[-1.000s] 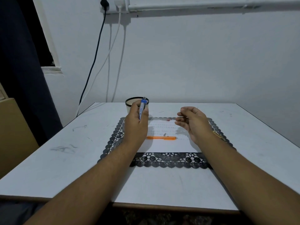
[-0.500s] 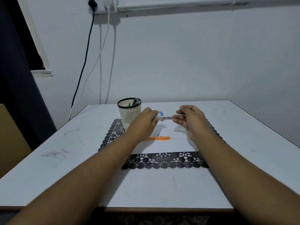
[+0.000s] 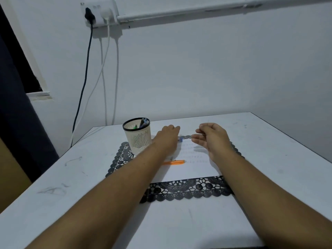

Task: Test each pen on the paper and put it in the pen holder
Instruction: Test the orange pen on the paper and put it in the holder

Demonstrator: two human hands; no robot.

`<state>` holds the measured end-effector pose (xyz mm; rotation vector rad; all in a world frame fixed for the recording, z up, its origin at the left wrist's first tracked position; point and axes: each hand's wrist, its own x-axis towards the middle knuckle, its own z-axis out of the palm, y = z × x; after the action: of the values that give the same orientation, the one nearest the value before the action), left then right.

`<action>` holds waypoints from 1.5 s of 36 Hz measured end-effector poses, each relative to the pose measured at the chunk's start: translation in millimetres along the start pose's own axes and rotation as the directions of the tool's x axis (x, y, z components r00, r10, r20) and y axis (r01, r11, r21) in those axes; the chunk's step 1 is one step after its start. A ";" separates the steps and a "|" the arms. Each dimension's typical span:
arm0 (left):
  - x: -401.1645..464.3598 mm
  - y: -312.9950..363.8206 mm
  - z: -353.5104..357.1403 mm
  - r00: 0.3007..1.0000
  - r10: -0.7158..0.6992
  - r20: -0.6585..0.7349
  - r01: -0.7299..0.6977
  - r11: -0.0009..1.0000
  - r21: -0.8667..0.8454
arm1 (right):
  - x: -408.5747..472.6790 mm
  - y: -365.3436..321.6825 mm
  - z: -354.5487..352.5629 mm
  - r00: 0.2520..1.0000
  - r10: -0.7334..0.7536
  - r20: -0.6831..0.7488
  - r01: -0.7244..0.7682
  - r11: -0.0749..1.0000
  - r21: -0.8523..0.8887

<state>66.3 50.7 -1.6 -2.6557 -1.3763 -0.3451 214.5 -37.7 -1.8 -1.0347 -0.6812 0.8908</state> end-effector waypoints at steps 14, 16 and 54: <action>-88.8 -42.1 -21.7 0.997 0.071 -0.007 -0.067 0.905 -0.419 | -4.9 5.3 11.0 1.000 -0.003 0.026 0.006 0.992 -0.126; -95.3 -42.1 -19.0 0.998 0.068 -0.008 -0.065 0.903 -0.424 | -7.8 7.2 10.9 1.000 -0.002 0.012 0.003 0.991 -0.136; -94.9 -47.8 -1.0 0.983 -0.075 -0.167 -0.066 0.708 -0.703 | -22.9 6.7 27.5 0.981 -0.163 0.103 0.174 0.979 -0.111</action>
<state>-25.8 3.3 -24.9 -3.0602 -1.3831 -1.3405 178.7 -44.3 0.6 -1.0290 -0.8966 0.7611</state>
